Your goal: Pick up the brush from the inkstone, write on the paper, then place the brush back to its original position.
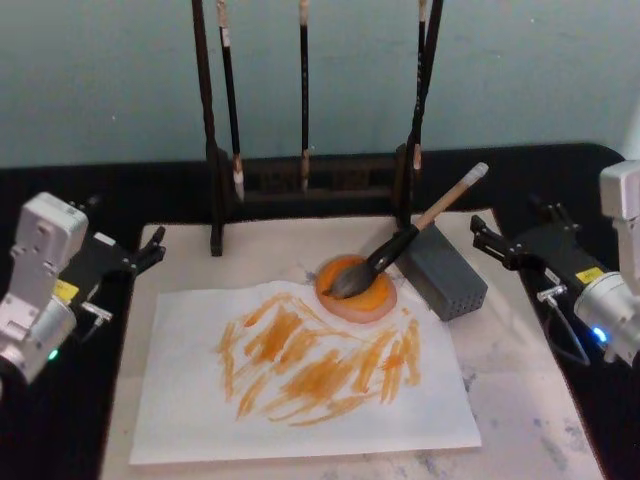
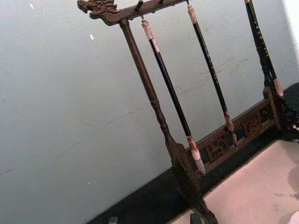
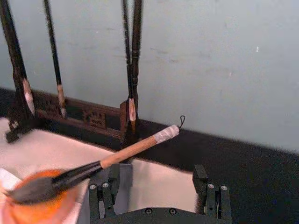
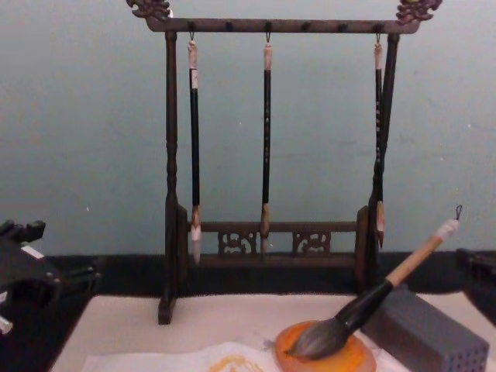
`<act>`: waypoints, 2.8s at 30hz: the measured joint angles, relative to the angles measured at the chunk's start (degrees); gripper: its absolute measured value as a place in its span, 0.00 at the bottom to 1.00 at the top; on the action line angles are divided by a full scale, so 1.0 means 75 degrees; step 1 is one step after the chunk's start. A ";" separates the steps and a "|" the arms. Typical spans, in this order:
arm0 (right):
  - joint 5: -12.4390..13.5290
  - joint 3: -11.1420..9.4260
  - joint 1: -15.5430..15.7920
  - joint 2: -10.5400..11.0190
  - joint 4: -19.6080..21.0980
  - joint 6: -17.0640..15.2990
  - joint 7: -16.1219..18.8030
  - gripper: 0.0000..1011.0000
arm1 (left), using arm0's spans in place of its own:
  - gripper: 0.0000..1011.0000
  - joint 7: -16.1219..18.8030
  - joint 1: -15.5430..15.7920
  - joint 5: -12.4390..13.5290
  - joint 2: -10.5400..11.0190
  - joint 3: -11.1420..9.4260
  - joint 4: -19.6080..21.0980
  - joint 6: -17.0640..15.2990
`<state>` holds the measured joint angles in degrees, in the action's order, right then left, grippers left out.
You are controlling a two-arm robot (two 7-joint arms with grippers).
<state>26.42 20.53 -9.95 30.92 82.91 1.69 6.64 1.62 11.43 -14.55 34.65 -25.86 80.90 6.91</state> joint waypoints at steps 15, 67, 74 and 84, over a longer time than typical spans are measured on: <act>0.2793 -0.1152 -0.0372 -0.1329 -0.0717 -0.1769 0.0858 0.99 | 0.99 0.0000 0.0000 0.0000 0.0000 0.0000 0.0000 0.0000; 0.4991 -0.0806 -0.1642 -0.2118 -0.2497 -0.2331 0.0532 0.99 | 0.99 0.0000 0.0000 0.0000 0.0000 0.0000 0.0000 0.0000; 0.5020 -0.0658 -0.1728 -0.2059 -0.2601 -0.2216 0.0597 0.99 | 0.99 0.0000 0.0000 0.0000 0.0000 0.0000 0.0000 0.0000; 0.5017 -0.0682 -0.1721 -0.2065 -0.2592 -0.2227 0.0597 0.99 | 0.99 0.0001 0.0000 0.0000 0.0000 0.0000 0.0000 0.0000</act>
<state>64.05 15.42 -22.86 15.44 63.47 -15.01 11.12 1.62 11.43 -14.55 34.65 -25.87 80.90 6.91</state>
